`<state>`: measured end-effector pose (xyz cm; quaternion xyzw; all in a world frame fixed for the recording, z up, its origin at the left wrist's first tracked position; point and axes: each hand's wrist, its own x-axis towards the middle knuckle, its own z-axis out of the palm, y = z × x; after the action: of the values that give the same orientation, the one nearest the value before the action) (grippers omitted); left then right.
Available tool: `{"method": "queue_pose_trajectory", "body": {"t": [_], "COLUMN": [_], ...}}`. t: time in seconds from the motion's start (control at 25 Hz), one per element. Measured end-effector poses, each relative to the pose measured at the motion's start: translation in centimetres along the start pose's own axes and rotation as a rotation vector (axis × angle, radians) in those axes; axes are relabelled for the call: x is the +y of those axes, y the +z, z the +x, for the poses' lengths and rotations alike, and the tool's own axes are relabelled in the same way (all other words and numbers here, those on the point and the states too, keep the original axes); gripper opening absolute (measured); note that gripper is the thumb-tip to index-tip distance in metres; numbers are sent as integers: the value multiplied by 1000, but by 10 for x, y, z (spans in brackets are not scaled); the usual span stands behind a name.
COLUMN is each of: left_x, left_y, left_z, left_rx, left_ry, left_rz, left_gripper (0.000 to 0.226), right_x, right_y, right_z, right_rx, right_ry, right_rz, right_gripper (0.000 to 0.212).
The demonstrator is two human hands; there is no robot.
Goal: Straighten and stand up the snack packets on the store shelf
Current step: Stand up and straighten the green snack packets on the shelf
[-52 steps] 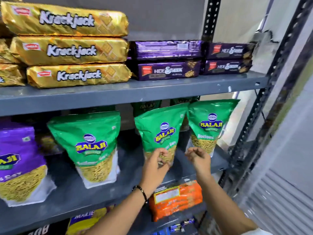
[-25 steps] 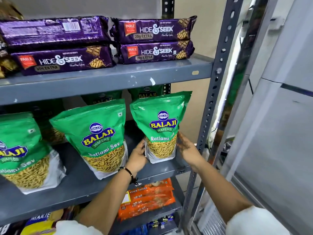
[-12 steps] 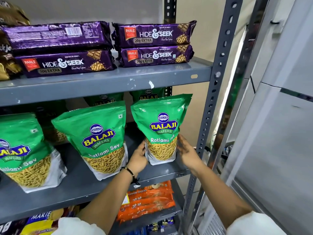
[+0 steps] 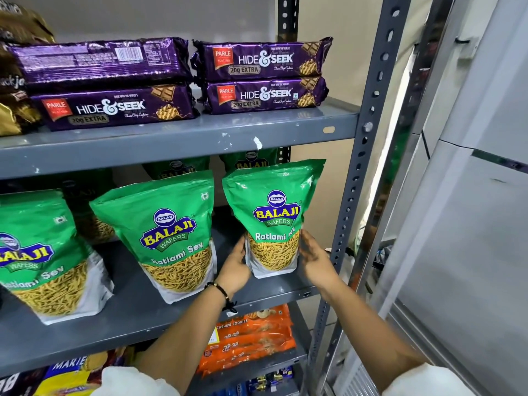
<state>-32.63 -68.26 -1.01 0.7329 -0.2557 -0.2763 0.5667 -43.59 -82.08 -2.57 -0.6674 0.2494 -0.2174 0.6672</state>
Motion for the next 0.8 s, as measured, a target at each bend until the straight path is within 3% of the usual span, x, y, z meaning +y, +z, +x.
{"method": "queue_pose_trajectory", "body": {"t": [0.12,0.2,0.32,0.44,0.52,0.64,0.72,0.8], "left_x": [-11,-18,-29,-51,-65,-56,-43,-36], "left_y": [-11,-24,-59,-108,-137,-153,-151,-148], "left_z": [-1,-12,-41,-57,-59,-65,-70,-73], "left_rx": [138,248,461,739,825,636,432,320], "left_ry": [47,89,143,128,63,-35,-10,7], "left_rz": [74,78,-12,-144,-249,-319,-328,-307], "left_gripper": [72,55,41,39,38,53,71,74], "right_x": [9,17,28,31,28,22,19,16], "right_y": [17,36,75,111,127,138,141,147], "right_z": [-5,-13,-19,-5,7,22,29,31], "right_rx": [285,369,205,45,-13,-92,-156,-220], "right_ry": [-46,-126,-198,-137,-71,3,34,51], "right_rz": [90,32,-56,-68,-33,-46,-88,-90], "right_gripper": [48,48,49,54,53,66,76,80]}}
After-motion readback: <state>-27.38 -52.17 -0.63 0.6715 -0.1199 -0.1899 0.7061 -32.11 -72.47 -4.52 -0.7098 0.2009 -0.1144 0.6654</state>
